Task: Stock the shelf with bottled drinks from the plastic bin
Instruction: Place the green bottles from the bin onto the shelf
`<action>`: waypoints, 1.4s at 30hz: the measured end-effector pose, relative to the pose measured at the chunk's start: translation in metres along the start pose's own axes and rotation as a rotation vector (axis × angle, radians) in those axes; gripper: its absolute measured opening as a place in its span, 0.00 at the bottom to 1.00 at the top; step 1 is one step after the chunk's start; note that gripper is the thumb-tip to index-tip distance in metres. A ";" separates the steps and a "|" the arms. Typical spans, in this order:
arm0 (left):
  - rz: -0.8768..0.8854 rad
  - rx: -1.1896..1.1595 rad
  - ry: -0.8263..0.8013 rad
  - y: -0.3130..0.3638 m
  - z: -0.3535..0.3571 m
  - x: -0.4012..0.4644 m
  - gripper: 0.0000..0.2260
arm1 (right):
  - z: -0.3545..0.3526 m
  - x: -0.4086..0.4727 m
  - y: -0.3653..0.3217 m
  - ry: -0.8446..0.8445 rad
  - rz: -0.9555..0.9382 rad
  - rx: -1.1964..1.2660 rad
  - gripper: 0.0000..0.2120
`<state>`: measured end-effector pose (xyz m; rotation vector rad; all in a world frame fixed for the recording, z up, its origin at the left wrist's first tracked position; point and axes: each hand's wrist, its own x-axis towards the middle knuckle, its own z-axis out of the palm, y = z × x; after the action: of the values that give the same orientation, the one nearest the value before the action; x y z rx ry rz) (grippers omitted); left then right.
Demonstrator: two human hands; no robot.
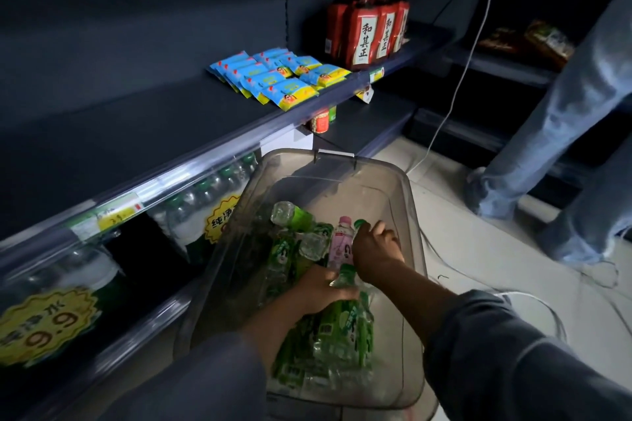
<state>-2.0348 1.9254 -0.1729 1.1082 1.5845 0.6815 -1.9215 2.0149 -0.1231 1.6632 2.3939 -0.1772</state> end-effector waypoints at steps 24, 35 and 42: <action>0.324 1.013 1.037 0.079 -0.076 -0.096 0.37 | -0.067 -0.080 -0.026 0.633 -0.312 0.390 0.38; 0.264 0.885 1.101 0.089 -0.172 -0.214 0.35 | -0.107 -0.119 -0.119 0.632 -0.421 0.694 0.41; 0.106 0.793 1.130 0.067 -0.235 -0.305 0.33 | -0.125 -0.169 -0.213 0.624 -0.627 0.901 0.52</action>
<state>-2.2261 1.7017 0.0837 1.4718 2.9460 0.8333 -2.0784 1.8137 0.0344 1.2261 3.6094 -1.1250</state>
